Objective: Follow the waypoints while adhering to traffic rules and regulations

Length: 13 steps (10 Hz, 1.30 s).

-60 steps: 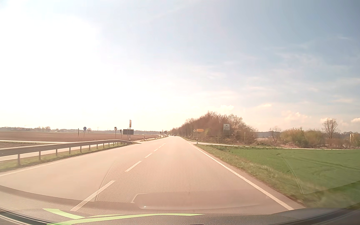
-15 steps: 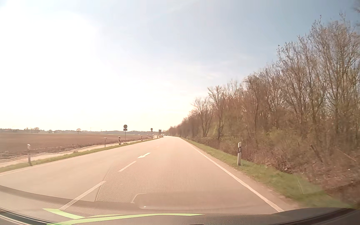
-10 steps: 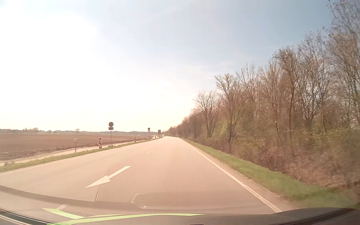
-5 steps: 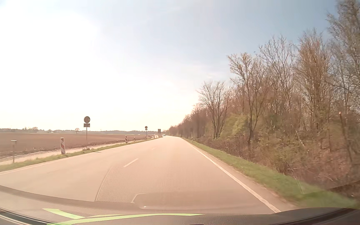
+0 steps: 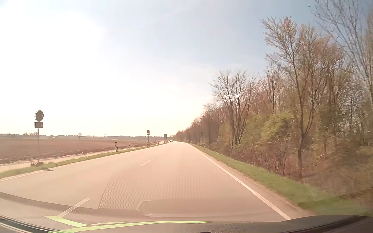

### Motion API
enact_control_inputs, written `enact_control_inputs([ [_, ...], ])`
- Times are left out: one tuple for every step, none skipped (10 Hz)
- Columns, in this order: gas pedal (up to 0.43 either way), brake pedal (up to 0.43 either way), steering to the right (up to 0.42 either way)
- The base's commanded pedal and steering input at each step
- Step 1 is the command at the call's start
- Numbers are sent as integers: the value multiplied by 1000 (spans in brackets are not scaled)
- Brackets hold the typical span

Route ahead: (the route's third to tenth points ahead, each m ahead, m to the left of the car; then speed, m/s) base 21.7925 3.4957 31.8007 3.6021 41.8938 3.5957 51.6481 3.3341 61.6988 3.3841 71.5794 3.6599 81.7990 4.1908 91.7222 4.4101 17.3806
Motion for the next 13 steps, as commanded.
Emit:
enact_control_inputs([
  [138,0,-2],
  [138,0,-1],
  [138,0,-1],
  [138,0,-1],
  [138,0,0],
  [138,0,0],
  [138,0,0],
  [138,0,0],
  [138,0,0],
  [138,0,0],
  [138,0,0],
  [138,0,0],
  [138,0,0],
])
